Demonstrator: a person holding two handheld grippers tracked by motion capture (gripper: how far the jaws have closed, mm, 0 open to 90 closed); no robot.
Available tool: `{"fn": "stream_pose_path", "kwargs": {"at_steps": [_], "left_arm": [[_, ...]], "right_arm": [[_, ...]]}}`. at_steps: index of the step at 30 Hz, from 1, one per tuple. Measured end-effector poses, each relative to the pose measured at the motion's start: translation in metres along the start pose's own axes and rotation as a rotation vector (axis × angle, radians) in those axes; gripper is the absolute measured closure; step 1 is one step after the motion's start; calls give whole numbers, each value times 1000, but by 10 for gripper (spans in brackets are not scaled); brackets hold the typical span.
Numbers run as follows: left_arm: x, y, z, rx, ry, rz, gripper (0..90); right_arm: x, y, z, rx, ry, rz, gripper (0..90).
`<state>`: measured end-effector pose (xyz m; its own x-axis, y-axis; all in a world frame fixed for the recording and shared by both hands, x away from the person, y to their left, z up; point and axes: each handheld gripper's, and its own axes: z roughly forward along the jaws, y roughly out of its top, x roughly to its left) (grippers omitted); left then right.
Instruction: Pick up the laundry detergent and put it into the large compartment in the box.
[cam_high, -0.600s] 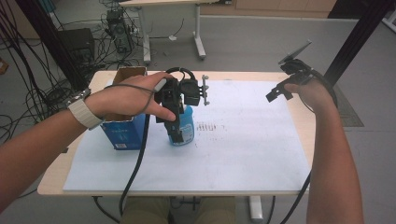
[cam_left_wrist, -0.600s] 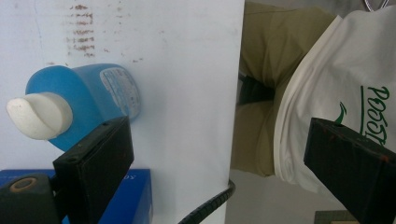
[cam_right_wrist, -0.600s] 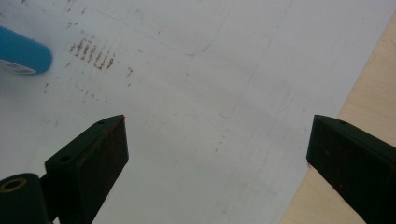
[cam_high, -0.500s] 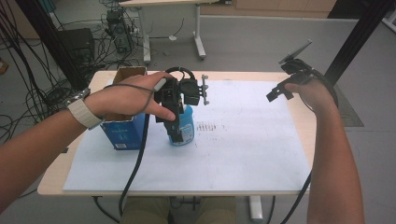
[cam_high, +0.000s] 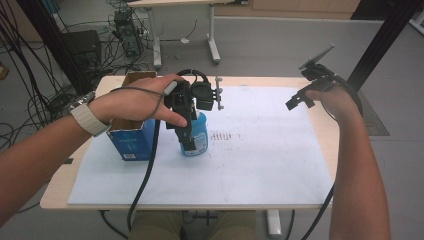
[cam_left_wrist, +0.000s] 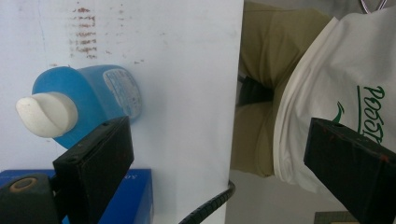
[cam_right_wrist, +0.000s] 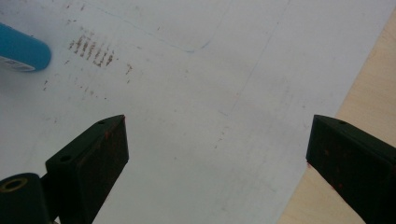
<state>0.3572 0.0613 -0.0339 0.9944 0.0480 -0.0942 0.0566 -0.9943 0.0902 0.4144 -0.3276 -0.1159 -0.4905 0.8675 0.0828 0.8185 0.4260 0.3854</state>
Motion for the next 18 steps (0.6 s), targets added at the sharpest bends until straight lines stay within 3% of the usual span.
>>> {"fn": "stream_pose_path", "kwargs": {"at_steps": [18], "left_arm": [[5,-8,-10,-16,12,-19,86]], "right_arm": [[2,2,-3,1,-6,0,53]]}}
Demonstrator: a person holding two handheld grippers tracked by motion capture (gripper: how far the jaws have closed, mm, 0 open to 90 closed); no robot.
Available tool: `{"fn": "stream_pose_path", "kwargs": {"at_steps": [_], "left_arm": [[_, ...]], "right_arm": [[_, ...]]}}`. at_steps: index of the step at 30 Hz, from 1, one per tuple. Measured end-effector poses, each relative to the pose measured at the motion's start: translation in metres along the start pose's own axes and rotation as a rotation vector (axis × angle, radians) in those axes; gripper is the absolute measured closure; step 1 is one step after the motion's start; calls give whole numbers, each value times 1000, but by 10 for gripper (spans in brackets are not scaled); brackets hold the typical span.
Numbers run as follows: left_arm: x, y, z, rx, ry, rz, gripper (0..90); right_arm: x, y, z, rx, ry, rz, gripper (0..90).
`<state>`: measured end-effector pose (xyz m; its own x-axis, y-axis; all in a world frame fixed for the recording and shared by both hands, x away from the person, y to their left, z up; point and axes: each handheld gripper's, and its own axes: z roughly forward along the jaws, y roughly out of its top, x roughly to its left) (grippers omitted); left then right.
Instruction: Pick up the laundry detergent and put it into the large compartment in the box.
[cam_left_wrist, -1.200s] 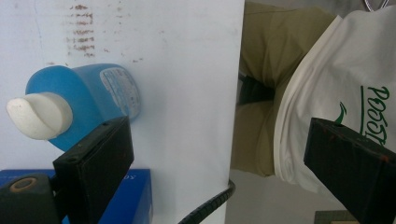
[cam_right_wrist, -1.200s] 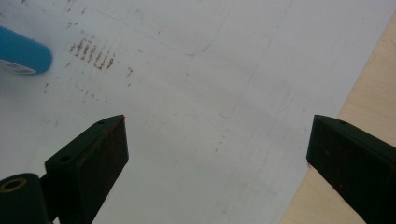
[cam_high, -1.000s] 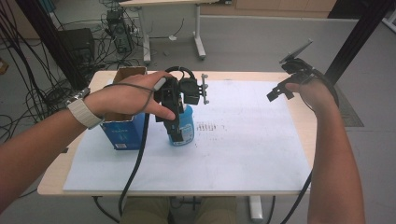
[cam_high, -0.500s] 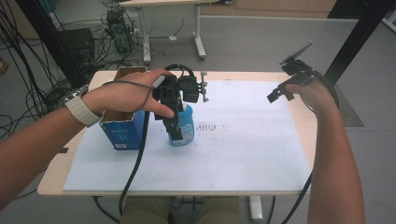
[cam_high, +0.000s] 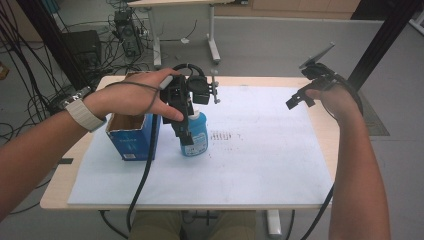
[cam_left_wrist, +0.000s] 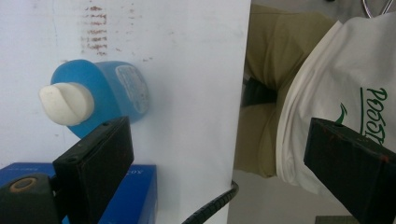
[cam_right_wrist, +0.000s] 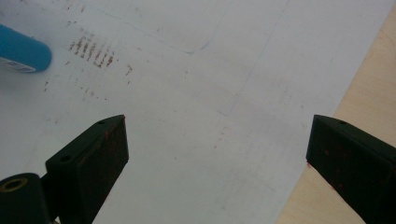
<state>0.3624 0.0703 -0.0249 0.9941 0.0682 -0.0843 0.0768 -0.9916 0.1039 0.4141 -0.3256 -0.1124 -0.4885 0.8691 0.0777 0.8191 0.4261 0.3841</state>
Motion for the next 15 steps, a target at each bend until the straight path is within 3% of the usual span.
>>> {"fn": "stream_pose_path", "kwargs": {"at_steps": [15], "left_arm": [[8,-3,-7,-10,-2,-17,86]], "right_arm": [[0,-1,0,1,3,1,53]]}}
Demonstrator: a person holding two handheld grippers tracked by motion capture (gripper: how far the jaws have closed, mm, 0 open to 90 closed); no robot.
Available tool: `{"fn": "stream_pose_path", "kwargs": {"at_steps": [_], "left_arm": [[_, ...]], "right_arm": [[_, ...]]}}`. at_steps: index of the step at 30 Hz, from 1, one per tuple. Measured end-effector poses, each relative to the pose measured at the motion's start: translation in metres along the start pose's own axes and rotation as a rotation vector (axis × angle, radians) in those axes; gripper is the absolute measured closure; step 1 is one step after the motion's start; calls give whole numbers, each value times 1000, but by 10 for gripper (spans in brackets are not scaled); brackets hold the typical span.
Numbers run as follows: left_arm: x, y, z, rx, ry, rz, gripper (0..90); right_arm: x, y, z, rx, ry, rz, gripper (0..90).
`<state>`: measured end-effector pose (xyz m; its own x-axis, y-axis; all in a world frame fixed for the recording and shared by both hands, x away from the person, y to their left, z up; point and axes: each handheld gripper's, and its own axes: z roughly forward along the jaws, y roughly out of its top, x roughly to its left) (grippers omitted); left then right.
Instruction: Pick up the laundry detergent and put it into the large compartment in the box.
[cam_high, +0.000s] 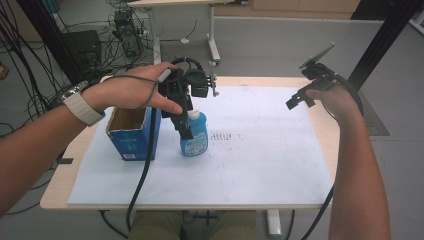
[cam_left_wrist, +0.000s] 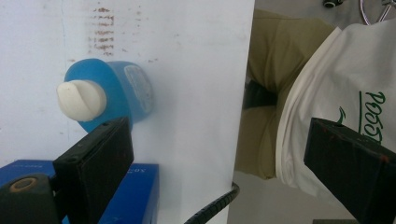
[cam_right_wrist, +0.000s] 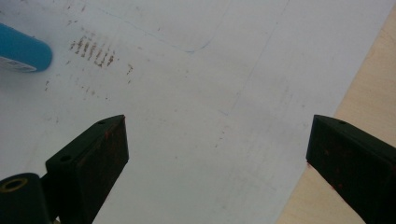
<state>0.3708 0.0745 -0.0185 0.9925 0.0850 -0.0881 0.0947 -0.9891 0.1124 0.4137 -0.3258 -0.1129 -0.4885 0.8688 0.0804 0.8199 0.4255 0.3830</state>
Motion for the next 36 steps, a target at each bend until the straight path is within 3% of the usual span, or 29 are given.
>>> {"fn": "stream_pose_path", "kwargs": {"at_steps": [7,26,36], "left_arm": [[4,3,-1,8,18,-9,86],[39,7,11,24,42,-103,85],[51,12,20,37,55,-135,86]], "right_arm": [[-2,0,2,1,3,3,54],[-3,0,6,8,10,5,54],[-3,1,8,7,13,4,54]]}}
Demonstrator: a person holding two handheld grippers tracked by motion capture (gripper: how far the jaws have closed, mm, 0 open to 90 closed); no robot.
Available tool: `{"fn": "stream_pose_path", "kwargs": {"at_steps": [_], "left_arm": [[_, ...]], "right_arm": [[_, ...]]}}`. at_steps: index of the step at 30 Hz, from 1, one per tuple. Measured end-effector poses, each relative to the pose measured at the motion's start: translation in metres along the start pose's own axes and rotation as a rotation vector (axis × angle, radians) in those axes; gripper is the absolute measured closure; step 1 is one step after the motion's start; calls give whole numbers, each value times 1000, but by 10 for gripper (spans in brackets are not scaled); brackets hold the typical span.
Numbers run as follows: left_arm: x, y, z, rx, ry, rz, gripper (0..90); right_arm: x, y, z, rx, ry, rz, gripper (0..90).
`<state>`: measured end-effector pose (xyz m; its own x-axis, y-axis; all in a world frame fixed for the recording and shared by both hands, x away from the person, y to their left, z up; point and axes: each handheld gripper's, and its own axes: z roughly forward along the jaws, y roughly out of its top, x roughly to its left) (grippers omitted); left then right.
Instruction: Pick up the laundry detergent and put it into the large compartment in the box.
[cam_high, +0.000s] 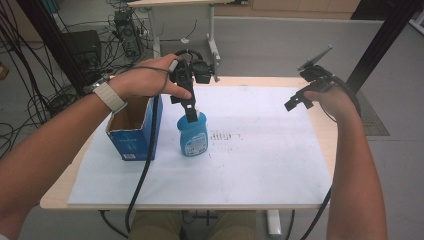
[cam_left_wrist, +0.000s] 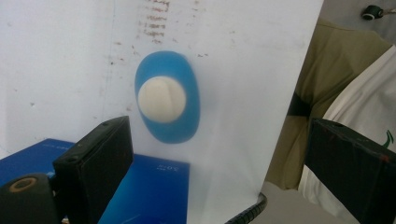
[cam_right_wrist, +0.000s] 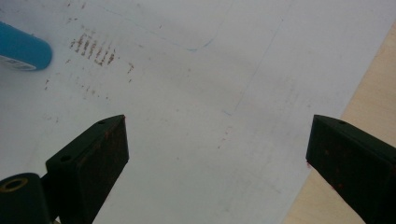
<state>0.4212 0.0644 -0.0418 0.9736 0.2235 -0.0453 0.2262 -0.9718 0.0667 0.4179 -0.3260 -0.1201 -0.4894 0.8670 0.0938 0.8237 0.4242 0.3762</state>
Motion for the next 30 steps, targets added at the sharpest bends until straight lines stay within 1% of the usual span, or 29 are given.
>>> {"fn": "stream_pose_path", "kwargs": {"at_steps": [1,3,5,7,11,15,17,21,29,30], "left_arm": [[2,1,2,1,2,-14,85],[2,2,3,2,5,-18,85],[4,3,6,9,17,-41,84],[5,4,9,12,23,-51,82],[10,6,14,10,15,-61,83],[13,8,20,18,11,-67,82],[14,8,24,26,18,-74,83],[18,6,28,20,12,-88,83],[21,8,40,29,8,-91,82],[21,7,42,27,6,-97,82]], "right_arm": [[0,0,0,0,1,0,54],[0,0,0,1,-1,1,54],[-1,-1,1,3,0,1,54],[-1,-1,1,1,0,2,54],[-1,-2,2,2,1,3,54],[-1,-2,4,3,3,1,55],[-1,-2,4,2,4,1,55],[-1,-1,4,2,5,-2,55],[-1,0,7,3,8,-2,55],[-1,0,7,3,8,-1,55]]}}
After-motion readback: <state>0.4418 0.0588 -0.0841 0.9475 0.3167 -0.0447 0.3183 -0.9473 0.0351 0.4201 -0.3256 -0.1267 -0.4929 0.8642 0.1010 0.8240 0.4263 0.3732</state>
